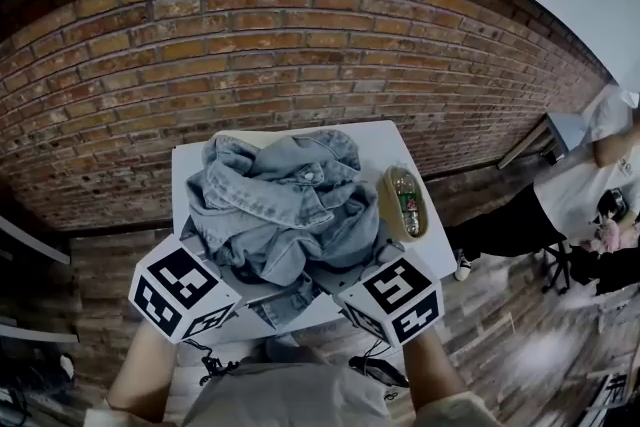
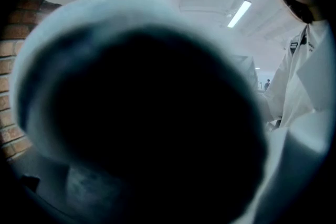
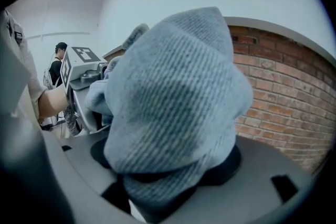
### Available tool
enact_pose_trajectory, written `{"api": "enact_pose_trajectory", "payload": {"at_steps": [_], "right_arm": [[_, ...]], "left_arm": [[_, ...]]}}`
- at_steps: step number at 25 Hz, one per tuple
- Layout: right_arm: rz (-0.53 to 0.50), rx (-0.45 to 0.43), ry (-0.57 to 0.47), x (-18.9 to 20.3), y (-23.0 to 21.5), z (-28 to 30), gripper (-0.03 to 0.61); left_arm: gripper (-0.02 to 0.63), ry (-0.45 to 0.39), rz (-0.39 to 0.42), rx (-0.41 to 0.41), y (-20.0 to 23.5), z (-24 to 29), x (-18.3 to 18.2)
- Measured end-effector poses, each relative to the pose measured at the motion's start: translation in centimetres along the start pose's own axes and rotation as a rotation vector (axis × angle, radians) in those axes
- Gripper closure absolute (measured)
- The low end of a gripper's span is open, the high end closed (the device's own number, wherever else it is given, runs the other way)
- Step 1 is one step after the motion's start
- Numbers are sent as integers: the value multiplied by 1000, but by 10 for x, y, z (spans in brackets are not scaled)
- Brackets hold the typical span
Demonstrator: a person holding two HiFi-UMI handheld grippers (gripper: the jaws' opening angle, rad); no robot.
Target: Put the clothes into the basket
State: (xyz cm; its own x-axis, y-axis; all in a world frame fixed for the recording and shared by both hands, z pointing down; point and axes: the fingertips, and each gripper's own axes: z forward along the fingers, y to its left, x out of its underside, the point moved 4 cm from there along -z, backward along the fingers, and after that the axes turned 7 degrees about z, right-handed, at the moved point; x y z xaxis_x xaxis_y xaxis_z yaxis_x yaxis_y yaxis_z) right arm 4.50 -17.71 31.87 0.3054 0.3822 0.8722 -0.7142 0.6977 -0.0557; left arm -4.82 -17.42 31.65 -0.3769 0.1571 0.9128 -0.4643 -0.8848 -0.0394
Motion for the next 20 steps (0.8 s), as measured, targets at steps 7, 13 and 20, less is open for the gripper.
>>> {"api": "enact_pose_trajectory", "payload": {"at_steps": [7,13,20], "right_arm": [[-77,45,-83,-50,-30,3,232],[-110,60,-108,-71,-53,15,231],[-140,71,-114,-82,-77,34,230]], "left_arm": [[40,-57,96,-45,37,6,-44],[40,-71,125,-70,63,17,-61],[40,-83,131,-87,90,33,-64]]}}
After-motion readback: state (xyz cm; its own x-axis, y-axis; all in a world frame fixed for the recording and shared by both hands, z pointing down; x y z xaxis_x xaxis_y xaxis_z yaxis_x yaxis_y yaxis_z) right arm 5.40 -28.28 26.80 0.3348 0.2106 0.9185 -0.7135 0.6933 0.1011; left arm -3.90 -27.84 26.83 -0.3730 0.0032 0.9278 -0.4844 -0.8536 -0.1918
